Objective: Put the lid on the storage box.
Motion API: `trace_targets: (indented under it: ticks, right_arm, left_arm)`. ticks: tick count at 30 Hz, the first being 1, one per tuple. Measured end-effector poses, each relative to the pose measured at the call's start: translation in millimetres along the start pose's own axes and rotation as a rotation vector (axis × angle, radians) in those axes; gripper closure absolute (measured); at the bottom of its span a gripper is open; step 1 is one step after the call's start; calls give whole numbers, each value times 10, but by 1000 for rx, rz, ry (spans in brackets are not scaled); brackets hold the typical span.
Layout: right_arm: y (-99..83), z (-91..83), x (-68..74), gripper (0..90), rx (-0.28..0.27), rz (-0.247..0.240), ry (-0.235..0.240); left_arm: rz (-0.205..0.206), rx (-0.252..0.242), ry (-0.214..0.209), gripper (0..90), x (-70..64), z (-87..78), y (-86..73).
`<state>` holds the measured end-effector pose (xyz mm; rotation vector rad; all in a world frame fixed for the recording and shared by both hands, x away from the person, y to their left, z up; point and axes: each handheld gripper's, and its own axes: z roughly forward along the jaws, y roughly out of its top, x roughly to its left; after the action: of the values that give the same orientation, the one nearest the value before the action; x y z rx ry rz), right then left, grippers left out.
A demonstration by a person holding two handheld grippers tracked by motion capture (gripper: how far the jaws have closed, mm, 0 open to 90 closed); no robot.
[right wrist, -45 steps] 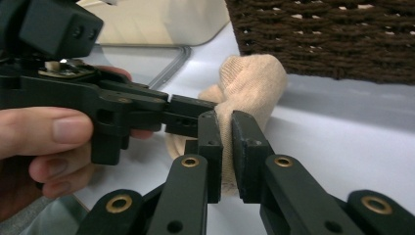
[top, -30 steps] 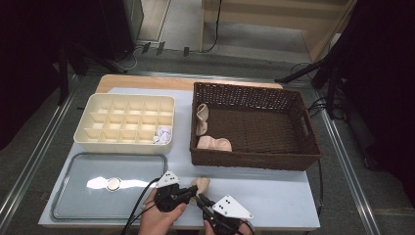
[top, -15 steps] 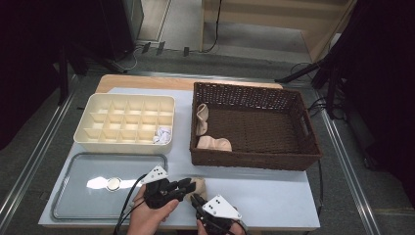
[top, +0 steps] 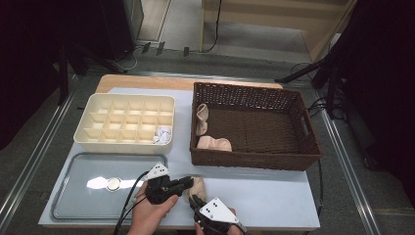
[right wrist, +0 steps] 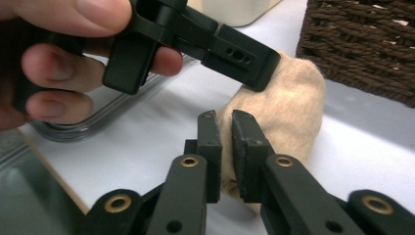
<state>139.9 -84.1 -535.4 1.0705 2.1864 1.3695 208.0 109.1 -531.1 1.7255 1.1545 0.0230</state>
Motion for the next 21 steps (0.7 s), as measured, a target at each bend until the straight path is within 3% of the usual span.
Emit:
trace_targets:
  ticks: [6,8,11,16,19,21]
  right_arm:
    - [20,-189,-28,812,-39,17,34]
    - [60,-277,-95,859,-80,58,-2]
    - [69,-248,-118,865,-67,77,-9]
    - [2,-65,-62,866,-2,41,-3]
    - [-9,-18,-52,871,7,34,-16]
    - [-8,-11,-60,875,6,37,-24]
  left_arm:
    - [-1,-9,-1,830,16,-33,-9]
    - [-1,-9,-2,830,12,-32,-13]
    - [0,-9,-4,829,4,-27,-13]
    - [-1,-22,4,792,-25,-84,-7]
    - [-13,-35,-10,713,-43,-142,-9]
    - [-33,-15,-33,624,-55,-155,-17]
